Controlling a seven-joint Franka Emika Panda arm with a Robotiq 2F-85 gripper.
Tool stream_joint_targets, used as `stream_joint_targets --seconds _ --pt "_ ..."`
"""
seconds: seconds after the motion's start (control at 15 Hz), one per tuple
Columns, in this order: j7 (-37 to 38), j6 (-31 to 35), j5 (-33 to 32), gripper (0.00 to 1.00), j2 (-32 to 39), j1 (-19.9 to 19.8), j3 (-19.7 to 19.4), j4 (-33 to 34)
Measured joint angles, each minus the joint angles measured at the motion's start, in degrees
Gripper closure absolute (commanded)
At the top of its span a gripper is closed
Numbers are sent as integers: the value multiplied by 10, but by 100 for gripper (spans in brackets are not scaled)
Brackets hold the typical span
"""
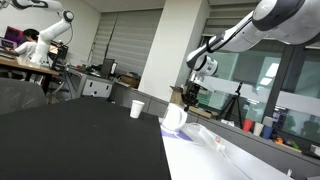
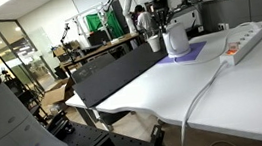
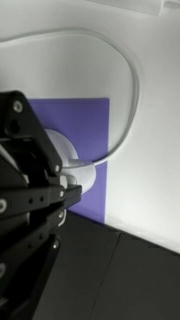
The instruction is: Switch the kettle off then on
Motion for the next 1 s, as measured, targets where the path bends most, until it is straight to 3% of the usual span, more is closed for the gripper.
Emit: stream_joint_targets --seconds 1.0 --pt "-61 1 16 100 1 -30 27 0"
